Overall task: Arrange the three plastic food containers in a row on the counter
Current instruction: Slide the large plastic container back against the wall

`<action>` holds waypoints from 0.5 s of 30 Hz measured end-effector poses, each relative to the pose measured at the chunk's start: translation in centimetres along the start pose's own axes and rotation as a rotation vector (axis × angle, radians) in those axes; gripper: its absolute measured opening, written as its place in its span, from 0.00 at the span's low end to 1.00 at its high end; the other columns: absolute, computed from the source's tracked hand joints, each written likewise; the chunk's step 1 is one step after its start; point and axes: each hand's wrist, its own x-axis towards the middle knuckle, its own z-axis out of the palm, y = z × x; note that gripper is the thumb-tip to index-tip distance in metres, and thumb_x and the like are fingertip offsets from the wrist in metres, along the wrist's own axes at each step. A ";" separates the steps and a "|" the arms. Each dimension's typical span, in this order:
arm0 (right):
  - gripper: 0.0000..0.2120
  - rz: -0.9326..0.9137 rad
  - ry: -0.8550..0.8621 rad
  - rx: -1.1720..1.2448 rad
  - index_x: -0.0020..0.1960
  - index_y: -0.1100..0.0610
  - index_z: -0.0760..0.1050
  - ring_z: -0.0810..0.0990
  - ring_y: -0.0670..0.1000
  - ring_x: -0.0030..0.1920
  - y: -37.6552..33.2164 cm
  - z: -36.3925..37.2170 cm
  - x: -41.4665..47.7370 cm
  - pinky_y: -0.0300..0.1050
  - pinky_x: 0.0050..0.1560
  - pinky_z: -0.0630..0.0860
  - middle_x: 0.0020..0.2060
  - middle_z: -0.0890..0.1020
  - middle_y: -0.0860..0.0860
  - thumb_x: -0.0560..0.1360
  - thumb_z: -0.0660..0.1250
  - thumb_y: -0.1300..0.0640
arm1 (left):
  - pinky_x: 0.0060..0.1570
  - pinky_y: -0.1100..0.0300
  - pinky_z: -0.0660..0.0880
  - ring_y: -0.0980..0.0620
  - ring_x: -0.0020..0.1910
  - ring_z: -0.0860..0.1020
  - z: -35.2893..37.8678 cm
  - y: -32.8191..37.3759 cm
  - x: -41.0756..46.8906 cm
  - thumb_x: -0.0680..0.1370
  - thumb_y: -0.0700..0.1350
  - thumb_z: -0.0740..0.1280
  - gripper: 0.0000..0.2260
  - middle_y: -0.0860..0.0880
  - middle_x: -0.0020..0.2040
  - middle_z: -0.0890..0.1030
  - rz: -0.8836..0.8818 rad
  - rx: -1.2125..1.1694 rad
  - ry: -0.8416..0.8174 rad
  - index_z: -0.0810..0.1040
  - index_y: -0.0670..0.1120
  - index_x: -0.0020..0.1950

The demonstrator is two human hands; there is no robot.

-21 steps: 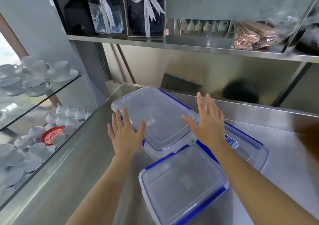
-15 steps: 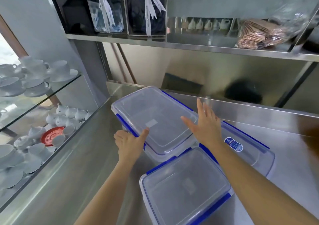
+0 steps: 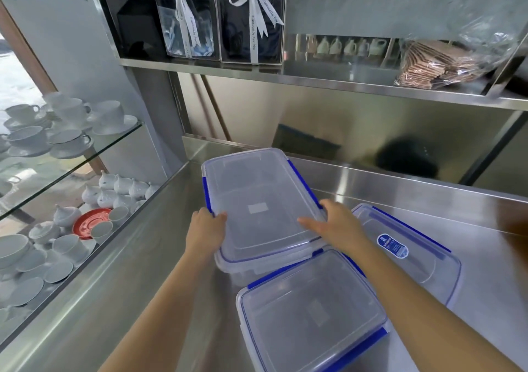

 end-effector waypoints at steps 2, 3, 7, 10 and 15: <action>0.30 -0.026 -0.037 0.046 0.61 0.53 0.67 0.78 0.51 0.49 -0.5 0.6 -1.1 0.50 0.47 0.77 0.53 0.77 0.49 0.67 0.66 0.35 | 0.47 0.51 0.71 0.39 0.49 0.76 -1.1 -0.4 1.1 0.79 0.47 0.58 0.14 0.37 0.54 0.78 0.040 0.074 -0.020 0.74 0.37 0.54; 0.30 -0.041 -0.056 0.064 0.61 0.52 0.66 0.78 0.51 0.48 -0.7 1.0 -1.5 0.48 0.46 0.77 0.52 0.78 0.48 0.67 0.66 0.35 | 0.46 0.51 0.70 0.39 0.48 0.76 -1.7 -0.6 1.5 0.79 0.47 0.58 0.14 0.37 0.53 0.79 0.063 0.115 -0.013 0.74 0.37 0.53; 0.28 -0.055 -0.159 0.180 0.61 0.51 0.64 0.76 0.43 0.40 -2.1 2.3 -2.3 0.36 0.35 0.72 0.43 0.75 0.41 0.68 0.66 0.36 | 0.53 0.47 0.72 0.38 0.52 0.75 -3.3 -1.4 1.9 0.79 0.51 0.58 0.16 0.37 0.57 0.77 0.091 0.310 0.150 0.74 0.39 0.55; 0.34 -0.041 -0.222 0.274 0.66 0.48 0.60 0.76 0.44 0.44 -2.5 2.5 -2.9 0.34 0.38 0.74 0.47 0.74 0.42 0.66 0.70 0.38 | 0.61 0.42 0.70 0.38 0.62 0.70 -4.1 -2.1 1.0 0.76 0.58 0.62 0.25 0.39 0.64 0.70 0.039 0.369 0.280 0.70 0.40 0.63; 0.48 -0.133 -0.472 0.210 0.71 0.41 0.50 0.74 0.49 0.61 -3.0 2.3 -3.6 0.49 0.58 0.77 0.64 0.70 0.43 0.60 0.75 0.39 | 0.67 0.40 0.66 0.37 0.71 0.62 -4.5 -3.1 0.3 0.66 0.68 0.68 0.49 0.41 0.74 0.57 -0.121 0.302 -0.213 0.48 0.46 0.76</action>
